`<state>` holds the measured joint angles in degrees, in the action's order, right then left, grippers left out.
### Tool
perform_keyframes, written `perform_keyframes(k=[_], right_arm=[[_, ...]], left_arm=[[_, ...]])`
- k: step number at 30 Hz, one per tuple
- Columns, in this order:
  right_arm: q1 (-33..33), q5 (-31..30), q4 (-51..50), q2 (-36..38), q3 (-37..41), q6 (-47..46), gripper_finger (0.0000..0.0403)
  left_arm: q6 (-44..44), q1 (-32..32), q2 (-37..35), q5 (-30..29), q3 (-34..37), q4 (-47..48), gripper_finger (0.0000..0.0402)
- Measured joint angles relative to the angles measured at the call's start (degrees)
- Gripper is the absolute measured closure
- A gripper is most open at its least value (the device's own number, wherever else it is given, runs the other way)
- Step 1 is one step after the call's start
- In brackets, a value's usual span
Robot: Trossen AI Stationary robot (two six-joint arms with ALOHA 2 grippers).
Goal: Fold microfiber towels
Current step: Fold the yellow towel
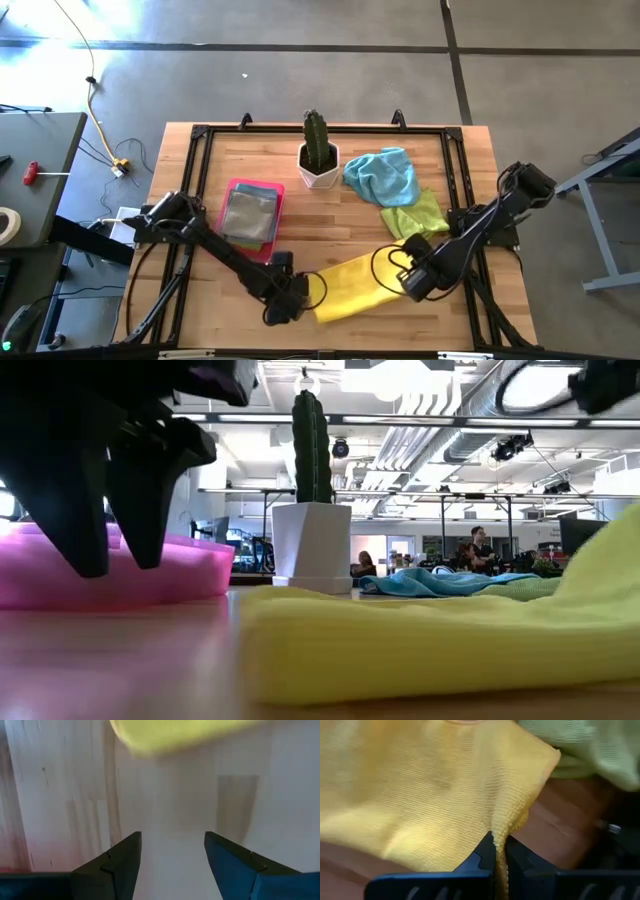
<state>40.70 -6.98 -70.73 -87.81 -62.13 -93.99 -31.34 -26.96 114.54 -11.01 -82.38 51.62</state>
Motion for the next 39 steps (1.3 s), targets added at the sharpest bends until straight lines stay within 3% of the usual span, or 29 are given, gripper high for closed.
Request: perform_keyframes(k=[3, 7, 22, 31, 39], right_arm=[[-0.3, 1.0, -4.2, 0.0, -4.8, -0.6, 0.0402], [-1.3, 1.6, -0.1, -0.3, -8.4, -0.1, 0.0402], [-7.9, -3.1, 32.1, -14.1, -15.3, 17.5, 0.0403], [-9.2, -2.7, 38.0, -23.3, -19.2, 21.1, 0.0403], [-9.2, -3.8, 41.3, -25.2, -19.9, 23.5, 0.0403]], left_arm=[[-1.0, -0.6, 0.0, -0.3, -0.7, 1.2, 0.0193], [-1.4, -1.3, 0.0, -0.6, -1.7, 2.8, 0.0193], [-1.5, -5.6, -0.1, -1.8, -2.3, 3.1, 0.0193], [-1.5, -8.6, -0.1, -3.9, -2.3, 3.1, 0.0193], [-1.5, -9.2, -0.1, -4.6, -2.3, 3.1, 0.0193]])
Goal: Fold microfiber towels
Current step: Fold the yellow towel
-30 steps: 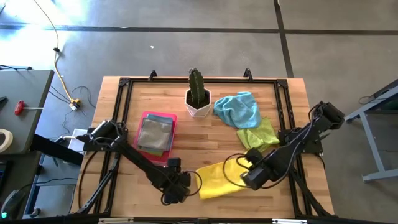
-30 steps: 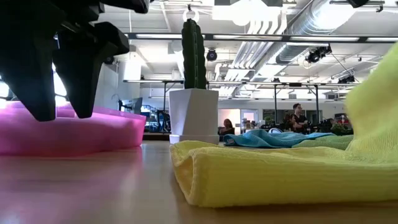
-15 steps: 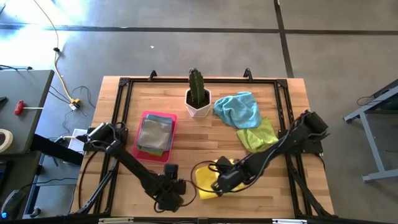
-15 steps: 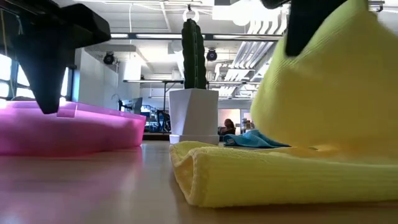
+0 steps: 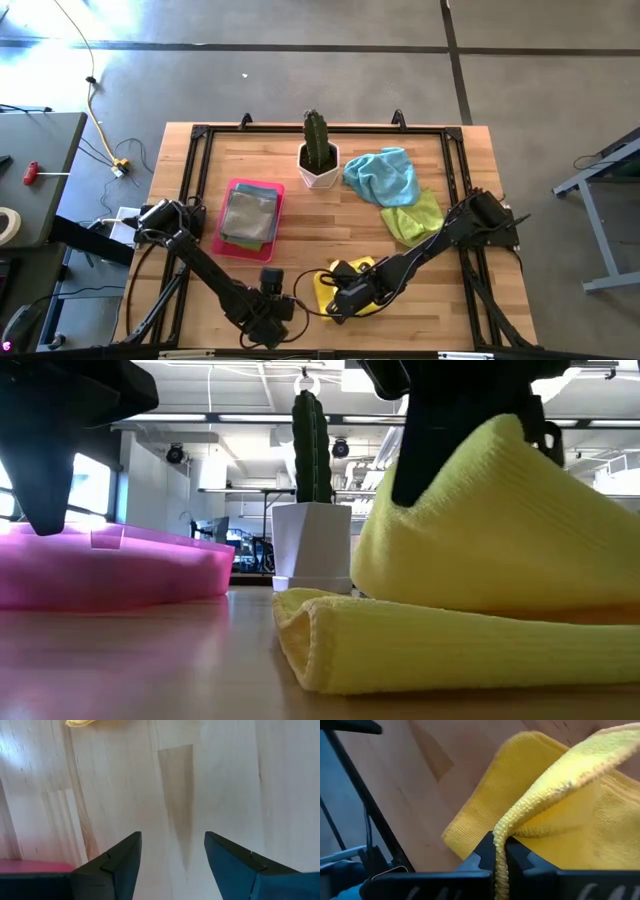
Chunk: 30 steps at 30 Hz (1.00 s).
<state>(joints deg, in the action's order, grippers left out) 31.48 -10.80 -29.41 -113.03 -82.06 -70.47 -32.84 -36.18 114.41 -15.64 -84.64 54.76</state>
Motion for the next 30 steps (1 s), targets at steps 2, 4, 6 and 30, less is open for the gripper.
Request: perform_keyframes(k=[2, 4, 6, 30], right_arm=[[0.0, -0.1, 0.8, 0.0, 0.0, 2.0, 0.0403], [0.0, -0.1, 2.4, 0.0, 0.3, 4.1, 0.0402], [0.0, -0.1, 3.0, 0.0, 0.3, 6.9, 0.0394], [6.1, -10.4, -39.5, 0.1, -15.2, 20.8, 0.0215]], left_arm=[[0.0, 0.0, 0.0, -0.2, 0.0, 0.0, 0.0193], [0.0, 0.2, 0.0, -0.2, 0.0, 0.0, 0.0193], [-0.1, 0.2, 0.0, -0.2, 0.0, -0.1, 0.0193], [0.5, 5.2, 0.0, -4.8, 0.0, -11.2, 0.0193]])
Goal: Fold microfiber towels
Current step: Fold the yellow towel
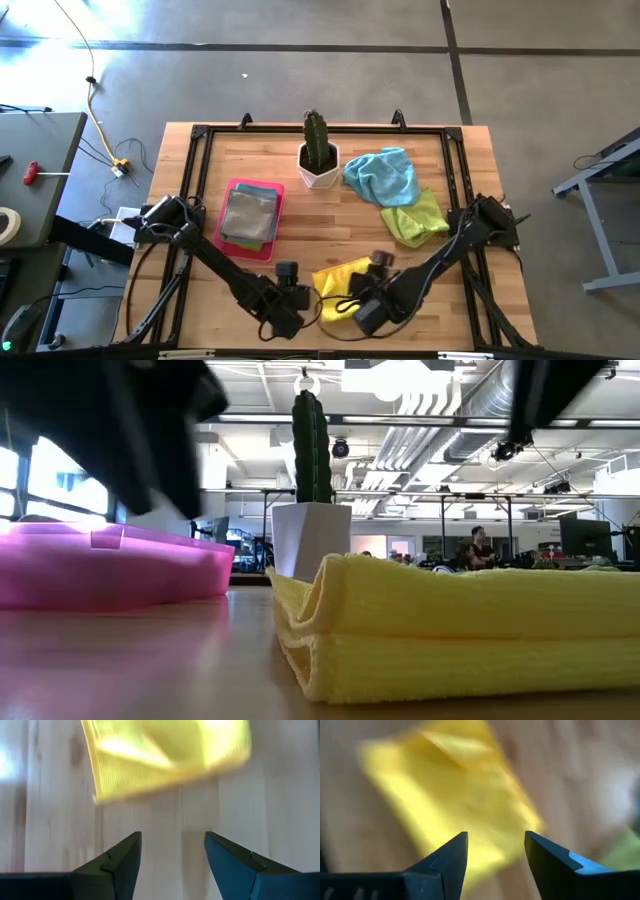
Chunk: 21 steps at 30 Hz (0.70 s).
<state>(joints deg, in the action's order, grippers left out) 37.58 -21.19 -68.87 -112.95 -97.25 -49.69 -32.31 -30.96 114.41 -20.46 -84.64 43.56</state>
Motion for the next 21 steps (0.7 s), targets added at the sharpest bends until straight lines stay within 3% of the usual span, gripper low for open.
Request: perform_keyframes(k=[3, 6, 13, 21], right_arm=[[0.8, -0.3, -4.3, 0.3, 3.0, -4.2, 0.0215], [1.1, 0.2, -1.1, 1.5, 8.5, -5.5, 0.0215], [1.1, 2.4, 25.2, 5.9, 25.2, -4.6, 0.0215], [1.6, 3.4, 44.7, 6.3, 35.2, -4.5, 0.0215]], left_arm=[[1.1, 1.5, 0.0, -1.1, 0.0, -5.9, 0.0193], [5.1, 2.8, 0.4, -1.4, 0.4, -15.3, 0.0193], [15.8, 5.3, 2.3, -0.8, 2.4, -31.3, 0.0193], [16.4, 7.6, 8.9, 1.7, 2.5, -34.5, 0.0193]])
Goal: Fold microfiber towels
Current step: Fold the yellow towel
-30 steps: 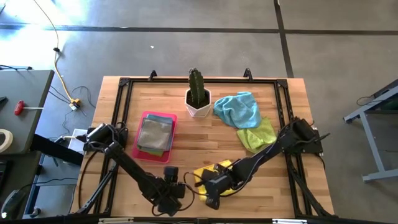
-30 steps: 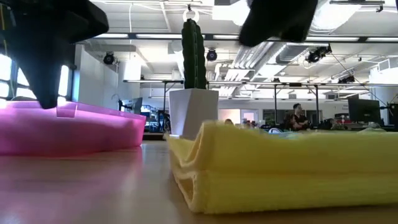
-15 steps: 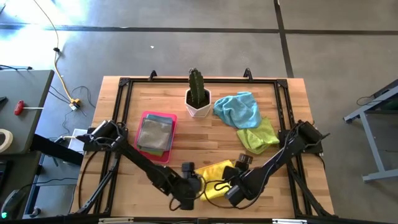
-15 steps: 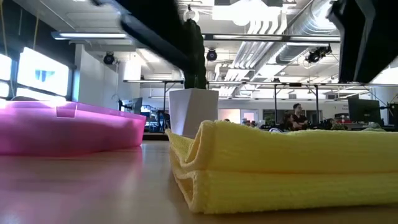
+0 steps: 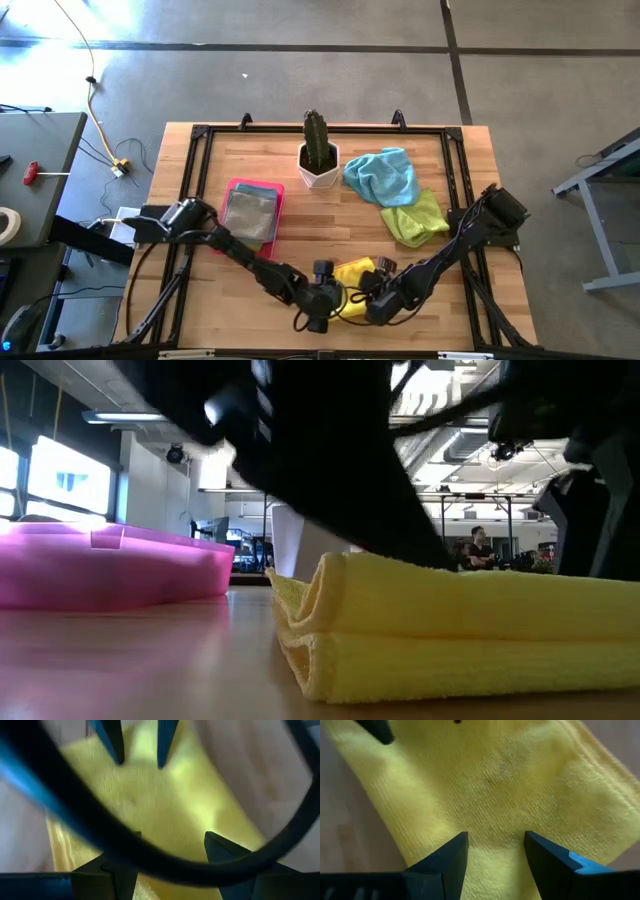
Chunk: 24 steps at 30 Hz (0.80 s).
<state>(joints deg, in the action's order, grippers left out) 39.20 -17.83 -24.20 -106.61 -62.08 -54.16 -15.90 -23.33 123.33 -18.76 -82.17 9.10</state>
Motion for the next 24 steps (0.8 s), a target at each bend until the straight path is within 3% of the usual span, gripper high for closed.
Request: perform_keyframes(k=[4, 8, 14, 24], right_arm=[[0.2, 0.6, 4.2, 0.0, 2.1, -1.0, 0.0215], [0.2, 1.0, 6.1, 0.3, 3.9, -1.9, 0.0215], [0.2, 0.4, 7.8, 0.3, 4.6, -1.6, 0.0215], [-1.8, -1.3, 9.7, 3.5, 4.5, 9.9, 0.0215]], left_arm=[[-2.6, 0.8, 0.3, 1.5, 0.0, 5.5, 0.0193], [-6.1, 0.8, -2.3, -0.7, -0.2, 17.5, 0.0193], [-17.9, 0.7, -6.0, -3.1, -0.2, 32.6, 0.0193], [-42.3, -1.9, -11.0, 1.7, -0.2, 35.4, 0.0193]])
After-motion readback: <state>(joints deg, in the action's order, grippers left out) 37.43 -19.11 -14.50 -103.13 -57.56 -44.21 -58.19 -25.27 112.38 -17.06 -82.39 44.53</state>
